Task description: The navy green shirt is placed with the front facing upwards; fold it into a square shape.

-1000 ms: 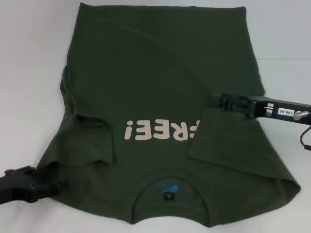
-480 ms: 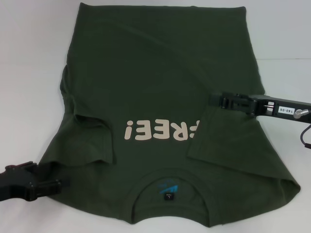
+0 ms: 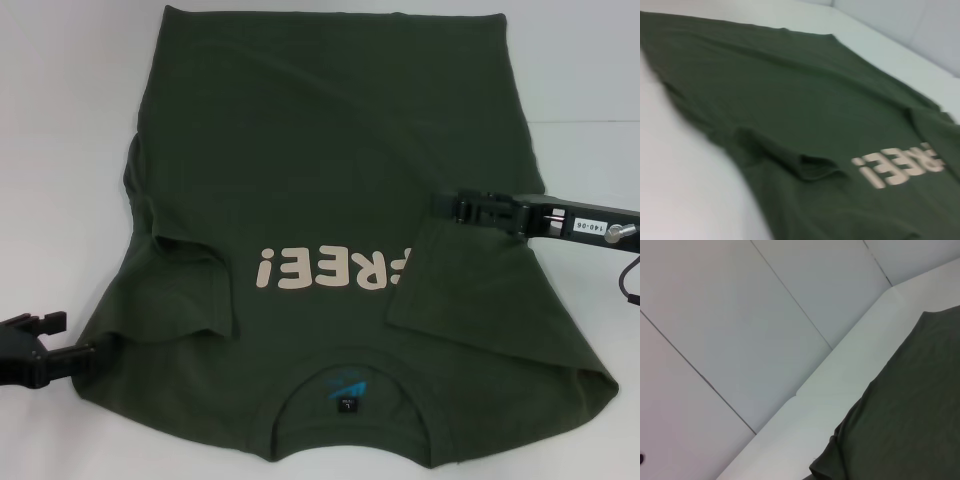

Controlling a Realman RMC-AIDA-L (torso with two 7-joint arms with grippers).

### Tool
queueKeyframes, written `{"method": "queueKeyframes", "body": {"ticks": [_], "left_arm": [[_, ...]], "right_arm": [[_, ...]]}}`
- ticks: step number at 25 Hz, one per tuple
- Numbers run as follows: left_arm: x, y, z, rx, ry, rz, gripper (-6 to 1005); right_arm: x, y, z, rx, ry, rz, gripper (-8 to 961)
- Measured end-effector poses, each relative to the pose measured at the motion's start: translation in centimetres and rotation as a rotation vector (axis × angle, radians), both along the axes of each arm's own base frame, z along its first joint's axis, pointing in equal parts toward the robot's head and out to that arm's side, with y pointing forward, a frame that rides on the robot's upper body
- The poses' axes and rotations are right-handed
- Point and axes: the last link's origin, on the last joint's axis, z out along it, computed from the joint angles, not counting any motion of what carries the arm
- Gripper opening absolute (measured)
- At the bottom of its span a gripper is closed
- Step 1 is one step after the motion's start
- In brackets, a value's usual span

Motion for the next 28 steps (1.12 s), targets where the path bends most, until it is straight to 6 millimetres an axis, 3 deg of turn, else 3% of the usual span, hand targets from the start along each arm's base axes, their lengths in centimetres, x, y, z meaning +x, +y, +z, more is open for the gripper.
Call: {"method": "queueKeyframes", "body": {"ticks": [18,28], "left_arm": [[-0.9,-0.1,-2.0,-0.058,0.028,0.051,862],[0.7,0.6,-4.3,-0.158,0.017,-0.013,862]], "right_arm": [[0.0,0.3,0.1,0.009,-0.006,-0.007,915],[0.0,0.4,0.1,0.012,-0.008,-0.009,916]]}}
